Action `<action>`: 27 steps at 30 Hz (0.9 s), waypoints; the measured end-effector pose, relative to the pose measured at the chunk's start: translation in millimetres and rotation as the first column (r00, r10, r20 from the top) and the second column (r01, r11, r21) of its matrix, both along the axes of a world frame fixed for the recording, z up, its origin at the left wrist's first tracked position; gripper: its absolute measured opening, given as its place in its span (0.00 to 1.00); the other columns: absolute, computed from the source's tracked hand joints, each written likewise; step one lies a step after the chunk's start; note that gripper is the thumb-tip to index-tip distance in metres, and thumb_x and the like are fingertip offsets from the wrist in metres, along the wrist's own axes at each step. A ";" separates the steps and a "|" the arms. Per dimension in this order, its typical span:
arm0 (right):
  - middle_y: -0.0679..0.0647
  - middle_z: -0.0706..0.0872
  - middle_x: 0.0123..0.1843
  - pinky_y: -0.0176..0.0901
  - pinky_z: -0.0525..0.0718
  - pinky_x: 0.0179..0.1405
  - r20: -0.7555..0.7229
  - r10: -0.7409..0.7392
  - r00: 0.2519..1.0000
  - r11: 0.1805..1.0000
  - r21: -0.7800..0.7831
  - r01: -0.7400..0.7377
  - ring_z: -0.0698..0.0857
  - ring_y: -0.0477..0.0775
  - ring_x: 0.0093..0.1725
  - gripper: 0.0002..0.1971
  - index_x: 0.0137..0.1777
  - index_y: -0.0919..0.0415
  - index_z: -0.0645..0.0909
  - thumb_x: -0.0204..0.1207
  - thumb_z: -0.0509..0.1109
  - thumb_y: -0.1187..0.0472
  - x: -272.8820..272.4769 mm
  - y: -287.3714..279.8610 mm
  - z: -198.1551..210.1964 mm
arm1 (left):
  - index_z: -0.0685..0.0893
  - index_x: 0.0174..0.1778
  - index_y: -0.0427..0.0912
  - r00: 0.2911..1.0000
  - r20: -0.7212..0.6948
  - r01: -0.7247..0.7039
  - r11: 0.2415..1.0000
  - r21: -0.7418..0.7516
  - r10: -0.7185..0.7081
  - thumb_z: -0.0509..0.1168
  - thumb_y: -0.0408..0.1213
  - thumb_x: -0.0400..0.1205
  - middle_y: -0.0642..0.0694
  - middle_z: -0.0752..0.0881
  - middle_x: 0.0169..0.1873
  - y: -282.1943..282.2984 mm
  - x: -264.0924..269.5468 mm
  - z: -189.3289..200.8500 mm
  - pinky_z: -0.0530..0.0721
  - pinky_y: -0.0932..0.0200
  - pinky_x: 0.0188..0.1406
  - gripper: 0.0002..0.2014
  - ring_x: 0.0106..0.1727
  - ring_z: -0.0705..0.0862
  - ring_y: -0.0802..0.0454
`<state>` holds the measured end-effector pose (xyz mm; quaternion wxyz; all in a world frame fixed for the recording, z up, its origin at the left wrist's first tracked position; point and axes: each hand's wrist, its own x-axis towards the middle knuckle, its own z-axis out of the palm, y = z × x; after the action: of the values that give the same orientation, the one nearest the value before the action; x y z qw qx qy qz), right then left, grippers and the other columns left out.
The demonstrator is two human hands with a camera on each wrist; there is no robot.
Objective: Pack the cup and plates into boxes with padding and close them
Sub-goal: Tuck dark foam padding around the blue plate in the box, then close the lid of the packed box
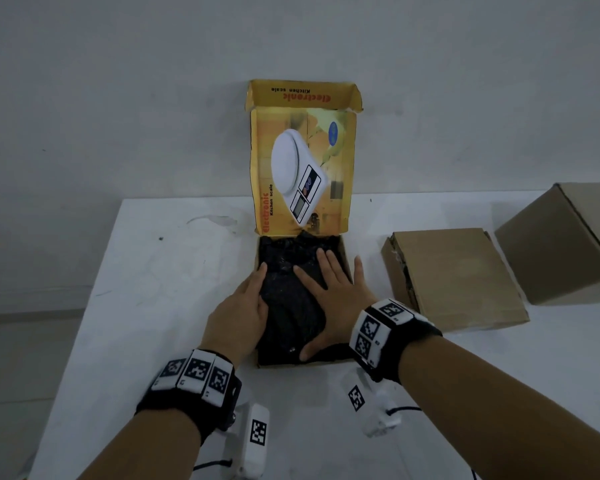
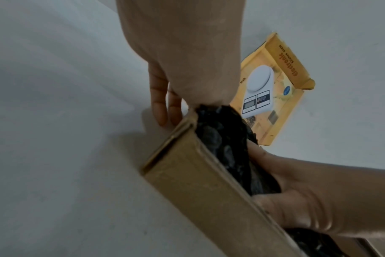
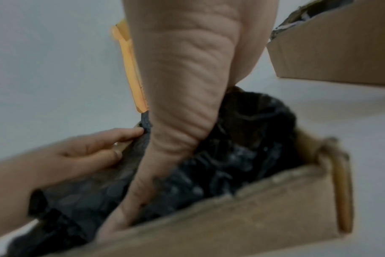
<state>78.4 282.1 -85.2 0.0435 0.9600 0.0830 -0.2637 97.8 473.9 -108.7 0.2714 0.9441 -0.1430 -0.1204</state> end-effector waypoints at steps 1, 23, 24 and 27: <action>0.60 0.21 0.80 0.77 0.26 0.70 -0.019 -0.008 1.000 1.000 0.024 0.008 0.23 0.61 0.79 0.71 0.79 0.43 0.25 0.47 0.67 0.17 0.5 0.1 4.5 | 0.51 0.84 0.55 1.000 -0.002 -0.001 1.000 0.026 0.001 0.53 0.37 0.86 0.48 0.69 0.78 -1.0 0.7 0.3 0.75 0.58 0.44 0.30 0.53 0.82 0.43; 0.61 0.82 0.47 0.43 0.71 0.43 0.083 -0.773 0.628 0.483 0.719 0.499 0.81 0.63 0.50 0.15 0.51 0.65 0.79 0.86 0.54 0.55 51.6 -36.0 47.3 | 0.46 0.84 0.54 0.998 0.061 0.004 0.998 -0.059 -0.001 0.54 0.38 0.86 0.49 0.63 0.81 -0.3 -0.2 -1.0 0.80 0.56 0.49 0.32 0.54 0.83 0.45; 0.60 0.80 0.45 0.43 0.71 0.43 0.095 -0.761 0.641 0.504 0.709 0.493 0.80 0.62 0.47 0.16 0.51 0.65 0.79 0.86 0.54 0.55 49.3 -36.2 45.7 | 0.45 0.84 0.54 0.998 0.062 -0.010 0.995 -0.100 0.016 0.54 0.38 0.86 0.49 0.64 0.81 0.5 -0.5 -1.4 0.80 0.55 0.54 0.32 0.59 0.83 0.45; 0.57 0.78 0.39 0.42 0.70 0.40 0.084 -0.745 0.662 0.507 0.717 0.479 0.76 0.58 0.40 0.15 0.44 0.63 0.75 0.87 0.52 0.58 43.7 -35.9 38.0 | 0.52 0.84 0.53 0.990 0.005 -0.132 0.949 -0.287 0.139 0.52 0.43 0.88 0.52 0.67 0.79 2.5 0.7 -0.4 0.70 0.59 0.68 0.28 0.73 0.74 0.49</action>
<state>122.1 246.2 -47.2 -0.3690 0.9083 -0.1958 -0.0229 98.4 476.4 -109.0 0.4109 0.9040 -0.0969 -0.0677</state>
